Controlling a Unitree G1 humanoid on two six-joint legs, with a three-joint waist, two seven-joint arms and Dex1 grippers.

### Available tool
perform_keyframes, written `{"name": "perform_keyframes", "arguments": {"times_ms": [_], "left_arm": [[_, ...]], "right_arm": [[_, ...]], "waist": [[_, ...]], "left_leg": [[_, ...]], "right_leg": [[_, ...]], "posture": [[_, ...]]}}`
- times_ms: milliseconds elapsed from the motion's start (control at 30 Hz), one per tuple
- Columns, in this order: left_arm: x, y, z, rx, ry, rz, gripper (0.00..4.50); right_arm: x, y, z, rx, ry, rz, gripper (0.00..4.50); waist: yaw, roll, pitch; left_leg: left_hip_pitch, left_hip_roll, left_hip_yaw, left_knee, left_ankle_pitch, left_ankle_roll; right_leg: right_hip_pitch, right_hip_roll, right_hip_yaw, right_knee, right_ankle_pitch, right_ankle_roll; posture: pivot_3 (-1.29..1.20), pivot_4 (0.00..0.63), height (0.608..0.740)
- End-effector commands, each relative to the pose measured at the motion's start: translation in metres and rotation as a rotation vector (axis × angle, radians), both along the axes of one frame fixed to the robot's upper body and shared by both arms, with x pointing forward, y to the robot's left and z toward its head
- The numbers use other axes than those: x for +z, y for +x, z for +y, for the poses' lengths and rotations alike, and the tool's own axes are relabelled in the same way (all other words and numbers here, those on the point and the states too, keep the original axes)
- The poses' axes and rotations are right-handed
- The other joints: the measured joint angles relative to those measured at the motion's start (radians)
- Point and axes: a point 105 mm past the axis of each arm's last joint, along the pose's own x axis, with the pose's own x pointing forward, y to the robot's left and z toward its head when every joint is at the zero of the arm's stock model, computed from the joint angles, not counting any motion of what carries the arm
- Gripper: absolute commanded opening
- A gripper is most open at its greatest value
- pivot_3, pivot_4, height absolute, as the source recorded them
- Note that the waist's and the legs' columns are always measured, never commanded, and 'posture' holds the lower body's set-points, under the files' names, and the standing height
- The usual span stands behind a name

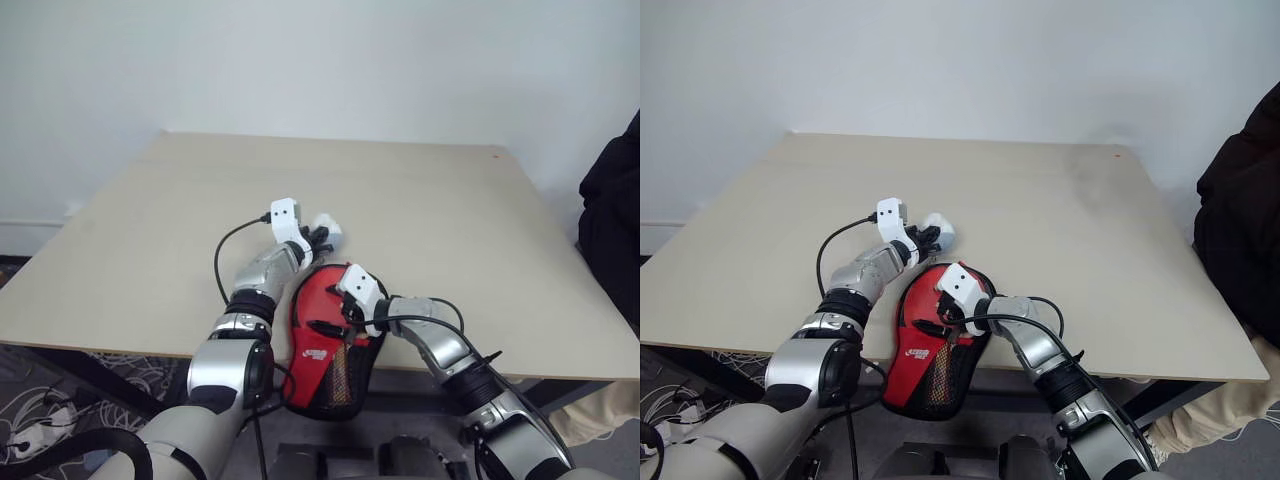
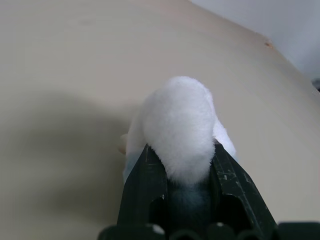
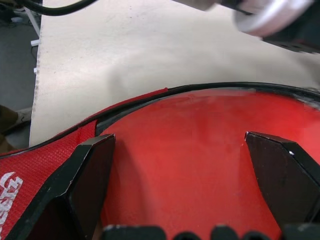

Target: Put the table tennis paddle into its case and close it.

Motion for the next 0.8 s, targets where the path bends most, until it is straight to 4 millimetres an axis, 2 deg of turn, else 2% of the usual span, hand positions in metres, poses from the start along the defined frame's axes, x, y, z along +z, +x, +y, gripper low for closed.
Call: {"name": "perform_keyframes", "arguments": {"times_ms": [33,400,533,800], "left_arm": [[0.035,0.011,-0.017,-0.034,-0.003,-0.114,0.54],[0.05,0.008,-0.064,-0.142,-0.014,-0.141,0.54],[0.052,0.001,-0.09,-0.222,-0.006,-0.148,0.54],[0.045,-0.018,-0.126,-0.352,-0.025,-0.133,0.54]], "right_arm": [[-0.011,-0.008,0.002,0.027,-0.034,0.024,4.5],[-0.012,-0.01,0.002,0.028,-0.037,0.03,4.5],[-0.012,-0.01,0.002,0.027,-0.037,0.031,4.5],[-0.012,-0.011,0.001,0.027,-0.039,0.033,4.5]], "waist": [[0.0,0.0,0.0],[0.0,0.0,0.0],[0.0,0.0,0.0],[0.0,0.0,0.0]], "left_leg": [[0.0,0.0,0.0,0.0,0.0,0.0],[0.0,0.0,0.0,0.0,0.0,0.001],[0.0,0.0,0.0,0.0,0.0,0.001],[-0.001,0.0,0.0,0.0,-0.001,0.001]], "right_leg": [[0.0,0.0,0.0,0.0,0.0,0.0],[0.0,0.0,0.0,0.0,0.0,0.0],[0.0,0.0,0.0,-0.001,0.0,0.0],[0.0,0.001,0.0,-0.001,0.0,0.001]], "posture": [[0.0,0.0,0.74],[0.0,0.0,0.74],[0.0,0.0,0.74],[0.0,0.0,0.74]]}}
